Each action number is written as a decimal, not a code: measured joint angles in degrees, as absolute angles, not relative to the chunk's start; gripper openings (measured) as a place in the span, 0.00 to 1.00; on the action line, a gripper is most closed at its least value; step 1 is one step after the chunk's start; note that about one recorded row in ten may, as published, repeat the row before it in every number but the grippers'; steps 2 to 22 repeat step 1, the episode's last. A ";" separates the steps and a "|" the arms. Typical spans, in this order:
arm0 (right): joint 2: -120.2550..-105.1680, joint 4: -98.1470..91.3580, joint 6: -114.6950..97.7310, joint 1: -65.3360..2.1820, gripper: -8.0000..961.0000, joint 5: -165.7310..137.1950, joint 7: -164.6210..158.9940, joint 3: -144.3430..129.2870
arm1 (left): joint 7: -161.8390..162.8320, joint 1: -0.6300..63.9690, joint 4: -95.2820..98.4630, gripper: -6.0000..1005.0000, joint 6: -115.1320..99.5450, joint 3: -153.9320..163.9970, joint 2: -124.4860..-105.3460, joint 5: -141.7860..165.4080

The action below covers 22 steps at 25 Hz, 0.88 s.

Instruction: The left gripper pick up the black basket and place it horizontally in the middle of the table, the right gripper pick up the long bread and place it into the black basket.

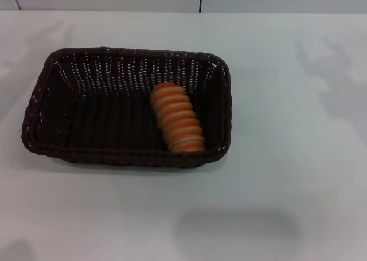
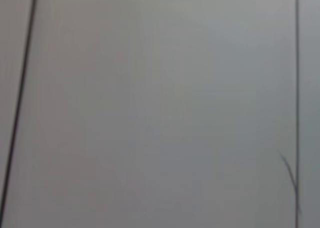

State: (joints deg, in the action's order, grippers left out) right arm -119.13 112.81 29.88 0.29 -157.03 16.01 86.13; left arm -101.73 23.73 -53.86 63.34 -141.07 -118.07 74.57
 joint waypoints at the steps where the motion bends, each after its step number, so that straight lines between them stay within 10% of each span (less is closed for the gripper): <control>1: -119.14 112.03 26.99 1.54 0.67 -157.03 16.40 85.48 | -103.25 23.69 -52.10 0.34 63.35 -141.14 -118.07 72.86; 22: -119.14 112.03 26.99 1.54 0.67 -157.03 16.40 85.48 | -103.25 23.69 -52.10 0.34 63.35 -141.14 -118.07 72.86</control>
